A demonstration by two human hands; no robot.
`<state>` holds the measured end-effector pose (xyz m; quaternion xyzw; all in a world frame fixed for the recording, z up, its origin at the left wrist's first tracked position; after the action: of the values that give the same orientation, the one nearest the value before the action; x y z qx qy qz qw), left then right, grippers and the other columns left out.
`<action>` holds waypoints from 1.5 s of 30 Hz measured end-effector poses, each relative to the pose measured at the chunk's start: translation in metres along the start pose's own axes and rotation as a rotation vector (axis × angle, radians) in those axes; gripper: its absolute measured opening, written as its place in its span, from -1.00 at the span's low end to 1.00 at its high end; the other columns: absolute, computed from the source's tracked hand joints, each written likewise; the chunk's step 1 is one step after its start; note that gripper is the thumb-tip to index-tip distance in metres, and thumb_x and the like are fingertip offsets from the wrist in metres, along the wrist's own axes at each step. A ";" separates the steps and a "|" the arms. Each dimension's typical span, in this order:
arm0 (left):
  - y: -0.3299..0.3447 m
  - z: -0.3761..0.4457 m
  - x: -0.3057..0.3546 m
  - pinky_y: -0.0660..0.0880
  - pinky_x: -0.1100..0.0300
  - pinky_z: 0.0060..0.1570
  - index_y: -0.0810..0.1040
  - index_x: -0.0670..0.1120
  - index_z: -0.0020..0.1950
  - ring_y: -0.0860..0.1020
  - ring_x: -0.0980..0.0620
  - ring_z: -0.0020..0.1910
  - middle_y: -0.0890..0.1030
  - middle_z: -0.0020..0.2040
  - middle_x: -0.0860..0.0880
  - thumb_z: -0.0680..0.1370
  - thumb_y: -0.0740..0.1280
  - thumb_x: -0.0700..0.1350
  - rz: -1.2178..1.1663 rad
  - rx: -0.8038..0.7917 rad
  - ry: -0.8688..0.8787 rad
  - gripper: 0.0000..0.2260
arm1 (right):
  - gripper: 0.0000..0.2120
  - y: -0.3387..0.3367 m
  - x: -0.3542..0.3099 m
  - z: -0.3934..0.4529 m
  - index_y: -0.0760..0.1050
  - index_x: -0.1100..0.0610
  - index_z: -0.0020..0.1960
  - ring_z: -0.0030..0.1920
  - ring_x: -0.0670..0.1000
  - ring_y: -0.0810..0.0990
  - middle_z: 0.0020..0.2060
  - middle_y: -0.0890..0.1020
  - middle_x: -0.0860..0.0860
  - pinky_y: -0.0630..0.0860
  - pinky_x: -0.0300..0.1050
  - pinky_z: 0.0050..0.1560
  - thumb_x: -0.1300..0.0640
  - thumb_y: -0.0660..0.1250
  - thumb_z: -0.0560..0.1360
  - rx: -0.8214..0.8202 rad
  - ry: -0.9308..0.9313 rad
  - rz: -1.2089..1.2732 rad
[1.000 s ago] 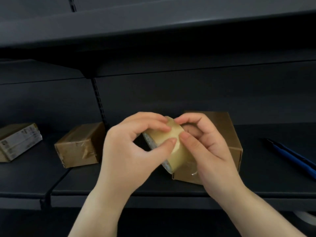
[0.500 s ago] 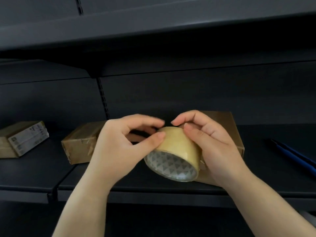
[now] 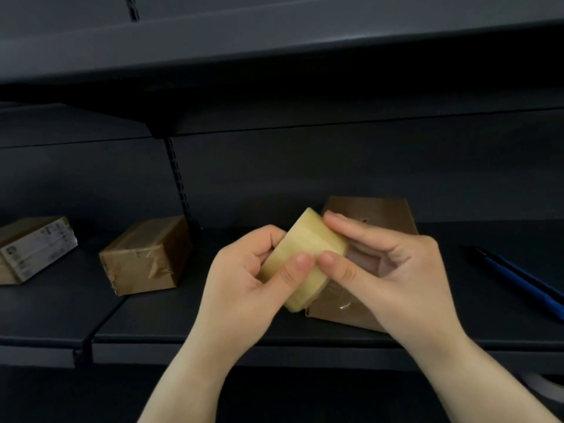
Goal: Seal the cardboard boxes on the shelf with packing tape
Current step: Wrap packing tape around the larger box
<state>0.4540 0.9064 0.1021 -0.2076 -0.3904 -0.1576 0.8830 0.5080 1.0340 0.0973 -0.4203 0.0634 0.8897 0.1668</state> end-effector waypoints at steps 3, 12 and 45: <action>0.003 -0.003 0.002 0.58 0.16 -0.43 0.59 0.08 -0.16 0.62 0.00 -0.38 0.65 -0.25 -0.07 0.39 0.34 0.21 0.012 -0.001 0.055 -0.77 | -0.74 -0.007 -0.001 0.000 0.63 -0.03 -0.07 0.06 -0.17 0.62 -0.05 0.69 -0.14 0.53 -0.35 0.00 0.13 0.43 0.24 0.011 0.059 0.115; 0.008 -0.005 0.003 0.54 -0.07 -0.47 0.56 0.00 -0.15 0.57 -0.14 -0.40 0.59 -0.25 -0.16 0.41 0.33 0.21 0.027 0.022 0.094 -0.72 | -0.81 -0.015 0.003 0.010 0.65 0.05 -0.09 -0.01 -0.13 0.66 -0.12 0.71 -0.09 0.55 -0.31 -0.01 0.19 0.38 0.31 -0.003 0.091 0.057; 0.009 -0.010 0.011 0.43 0.46 -0.42 0.50 0.04 -0.12 0.53 0.22 -0.36 0.58 -0.24 0.11 0.50 0.25 0.14 0.167 -0.003 0.268 -0.81 | -0.81 -0.011 -0.045 0.003 0.62 0.09 -0.05 -0.11 -0.22 0.63 -0.19 0.63 -0.17 0.55 -0.39 -0.13 0.07 0.44 0.36 -0.032 -0.384 -0.644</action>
<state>0.4712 0.9078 0.1028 -0.2179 -0.2504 -0.1104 0.9368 0.5361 1.0336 0.1337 -0.2469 -0.1186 0.8551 0.4402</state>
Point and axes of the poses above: each hand's wrist, its own z-axis towards the middle knuckle, its own y-axis out of the palm, x = y × z, the point moved 9 cm from there along z, towards the middle knuckle
